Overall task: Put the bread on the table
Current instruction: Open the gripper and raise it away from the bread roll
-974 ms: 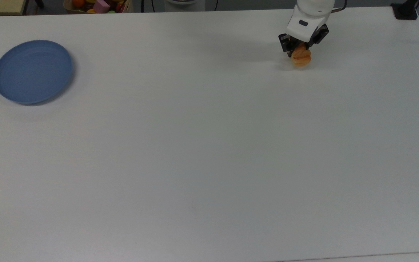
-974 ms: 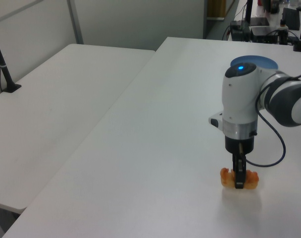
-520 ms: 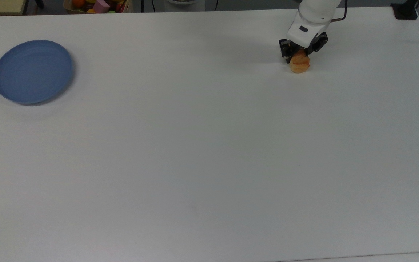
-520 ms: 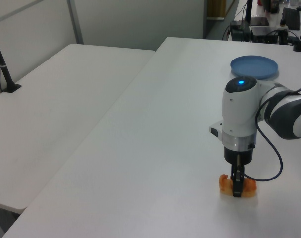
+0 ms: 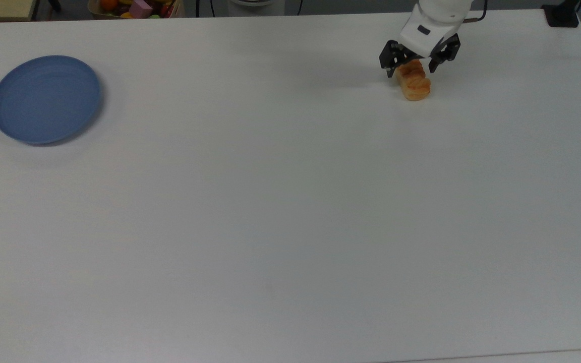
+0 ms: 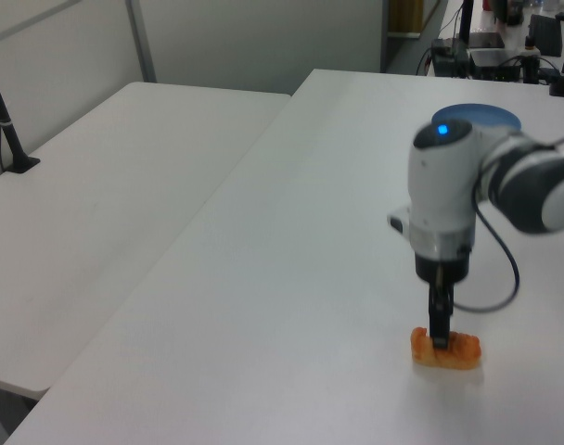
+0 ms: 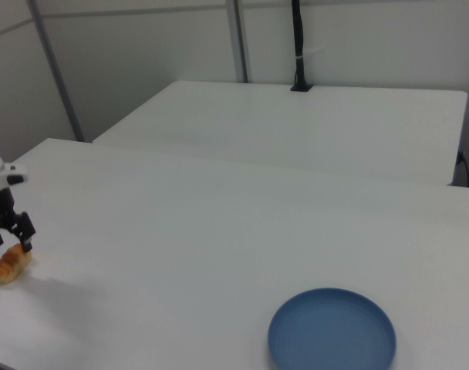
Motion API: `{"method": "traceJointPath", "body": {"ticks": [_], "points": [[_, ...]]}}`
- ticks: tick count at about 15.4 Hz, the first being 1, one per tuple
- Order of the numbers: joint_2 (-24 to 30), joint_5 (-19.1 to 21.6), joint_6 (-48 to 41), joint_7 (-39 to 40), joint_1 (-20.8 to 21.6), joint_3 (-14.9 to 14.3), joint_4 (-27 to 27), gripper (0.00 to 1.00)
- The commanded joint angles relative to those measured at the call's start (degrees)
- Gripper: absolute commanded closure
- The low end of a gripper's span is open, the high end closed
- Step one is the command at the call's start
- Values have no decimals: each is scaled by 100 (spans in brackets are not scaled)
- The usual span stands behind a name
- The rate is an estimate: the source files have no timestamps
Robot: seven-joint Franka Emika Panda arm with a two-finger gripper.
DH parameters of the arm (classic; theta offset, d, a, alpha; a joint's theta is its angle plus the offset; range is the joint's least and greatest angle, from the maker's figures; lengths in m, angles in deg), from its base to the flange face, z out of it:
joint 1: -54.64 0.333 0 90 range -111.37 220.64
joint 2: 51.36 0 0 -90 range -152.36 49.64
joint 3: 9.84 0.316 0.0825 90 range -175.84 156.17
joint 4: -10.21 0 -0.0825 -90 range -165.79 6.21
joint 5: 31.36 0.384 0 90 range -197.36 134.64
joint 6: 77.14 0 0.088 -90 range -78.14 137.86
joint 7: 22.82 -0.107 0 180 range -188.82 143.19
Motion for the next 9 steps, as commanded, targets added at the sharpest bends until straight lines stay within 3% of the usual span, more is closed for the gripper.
{"method": "traceJointPath", "body": {"ticks": [1, 5, 9], "points": [[612, -72, -929, -99, -466, -3, 409, 0], [1359, -55, -1167, -73, -1029, -99, 558, 0], [1641, 85, -2176, 576, -1531, -477, 1172, 0]]}}
